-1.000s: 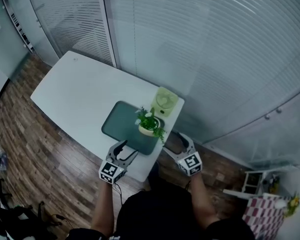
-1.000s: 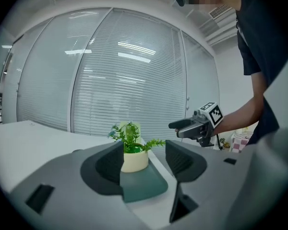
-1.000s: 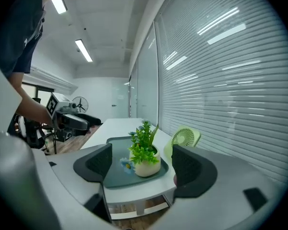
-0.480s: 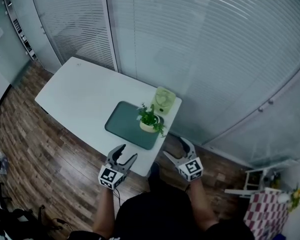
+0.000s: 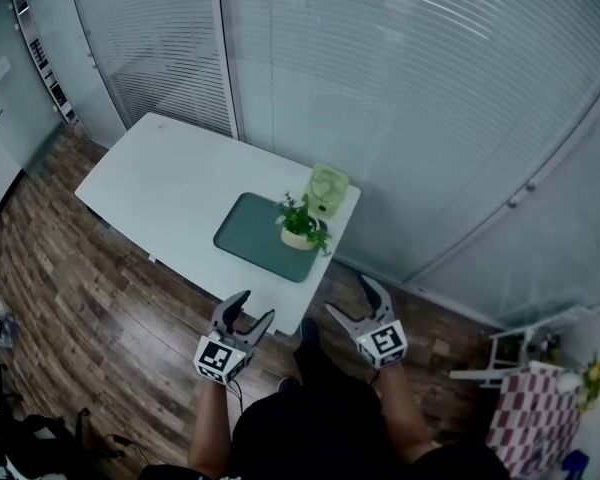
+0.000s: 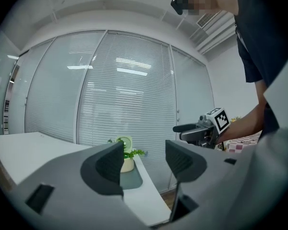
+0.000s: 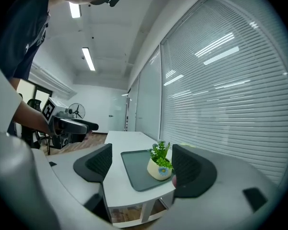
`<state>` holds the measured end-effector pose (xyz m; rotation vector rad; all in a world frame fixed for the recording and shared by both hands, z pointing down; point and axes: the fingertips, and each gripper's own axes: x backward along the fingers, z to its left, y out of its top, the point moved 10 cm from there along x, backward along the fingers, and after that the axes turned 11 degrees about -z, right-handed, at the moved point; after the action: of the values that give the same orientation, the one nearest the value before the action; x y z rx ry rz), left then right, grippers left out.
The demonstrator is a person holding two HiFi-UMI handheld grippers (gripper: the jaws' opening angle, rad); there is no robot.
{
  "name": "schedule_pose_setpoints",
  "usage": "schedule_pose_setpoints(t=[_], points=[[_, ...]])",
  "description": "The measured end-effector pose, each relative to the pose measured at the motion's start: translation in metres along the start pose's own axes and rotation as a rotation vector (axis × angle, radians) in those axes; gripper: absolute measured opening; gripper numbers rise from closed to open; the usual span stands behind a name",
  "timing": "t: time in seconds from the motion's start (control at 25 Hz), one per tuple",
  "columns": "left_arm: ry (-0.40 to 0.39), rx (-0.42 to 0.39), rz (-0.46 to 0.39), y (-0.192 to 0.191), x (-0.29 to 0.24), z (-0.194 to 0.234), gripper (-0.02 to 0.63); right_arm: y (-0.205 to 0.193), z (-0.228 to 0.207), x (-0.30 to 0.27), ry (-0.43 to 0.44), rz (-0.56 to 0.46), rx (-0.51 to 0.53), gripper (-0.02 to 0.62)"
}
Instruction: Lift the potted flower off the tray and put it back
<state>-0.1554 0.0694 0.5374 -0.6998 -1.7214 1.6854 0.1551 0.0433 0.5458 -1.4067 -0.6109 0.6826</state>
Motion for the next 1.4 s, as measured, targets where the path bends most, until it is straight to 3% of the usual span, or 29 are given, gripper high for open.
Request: schedule_pose_setpoints(t=[0.28, 0.4, 0.68, 1.08, 1.12, 1.16, 1.24, 1.4], points=[[0.000, 0.065, -0.022, 0.010, 0.024, -0.025, 0.267, 0.027, 0.028, 0.029, 0.008, -0.043, 0.019, 0.371], [0.000, 0.052, -0.038, 0.016, 0.028, -0.031, 0.267, 0.029, 0.032, 0.035, 0.009, -0.072, -0.014, 0.371], [0.026, 0.026, -0.080, 0.032, 0.023, -0.037, 0.267, 0.029, 0.031, 0.042, 0.045, -0.033, 0.045, 0.371], [0.051, 0.015, -0.059, 0.032, 0.014, -0.070, 0.245, 0.029, 0.028, 0.053, 0.142, -0.030, 0.049, 0.368], [0.059, 0.017, -0.060, 0.032, 0.015, -0.073, 0.193, 0.030, 0.028, 0.054, 0.139, -0.032, 0.047, 0.338], [0.066, 0.019, -0.061, 0.032, 0.015, -0.075, 0.164, 0.031, 0.028, 0.056, 0.132, -0.041, 0.043, 0.242], [0.074, 0.012, -0.056, 0.031, 0.012, -0.079, 0.133, 0.031, 0.025, 0.059, 0.120, -0.061, 0.029, 0.132], [0.095, 0.028, -0.075, 0.037, 0.008, -0.086, 0.046, 0.032, 0.024, 0.066, 0.140, -0.025, 0.040, 0.032]])
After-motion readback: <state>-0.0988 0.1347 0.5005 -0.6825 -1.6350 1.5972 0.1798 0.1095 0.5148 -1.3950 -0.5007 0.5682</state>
